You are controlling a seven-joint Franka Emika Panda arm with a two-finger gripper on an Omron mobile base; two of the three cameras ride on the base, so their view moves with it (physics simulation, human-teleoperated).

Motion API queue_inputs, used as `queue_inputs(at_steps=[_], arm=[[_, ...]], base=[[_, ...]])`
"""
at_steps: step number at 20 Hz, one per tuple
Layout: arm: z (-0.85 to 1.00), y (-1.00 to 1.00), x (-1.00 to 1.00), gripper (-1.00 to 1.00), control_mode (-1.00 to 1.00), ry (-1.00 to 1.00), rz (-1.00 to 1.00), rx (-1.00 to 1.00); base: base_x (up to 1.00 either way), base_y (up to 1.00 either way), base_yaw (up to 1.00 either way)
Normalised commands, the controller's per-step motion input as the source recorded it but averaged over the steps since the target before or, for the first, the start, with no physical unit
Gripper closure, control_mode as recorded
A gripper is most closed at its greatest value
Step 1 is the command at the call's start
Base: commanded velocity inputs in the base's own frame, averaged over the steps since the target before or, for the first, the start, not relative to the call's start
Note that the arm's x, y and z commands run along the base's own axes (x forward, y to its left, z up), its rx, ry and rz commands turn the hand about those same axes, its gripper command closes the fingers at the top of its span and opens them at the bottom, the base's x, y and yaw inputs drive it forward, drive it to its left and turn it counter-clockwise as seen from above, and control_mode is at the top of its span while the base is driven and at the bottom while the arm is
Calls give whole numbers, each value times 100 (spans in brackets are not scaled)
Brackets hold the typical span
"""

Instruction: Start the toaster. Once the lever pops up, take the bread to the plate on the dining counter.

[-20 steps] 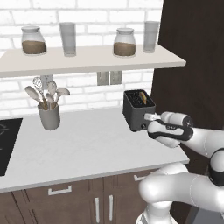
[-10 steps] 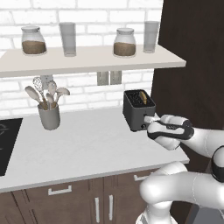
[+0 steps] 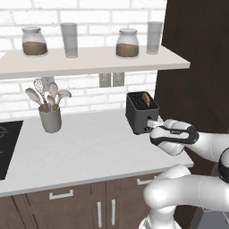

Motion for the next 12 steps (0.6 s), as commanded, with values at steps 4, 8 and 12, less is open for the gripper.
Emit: queue_inputs(at_steps=[4, 8, 12], arm=[[0, 0, 0, -100, -100, -1, 0, 0], [2, 0, 0, -100, -100, 4, 0, 0], [28, -6, 2, -100, -100, 2, 0, 0]], base=[[0, 0, 0], [0, 0, 0], [0, 0, 0]])
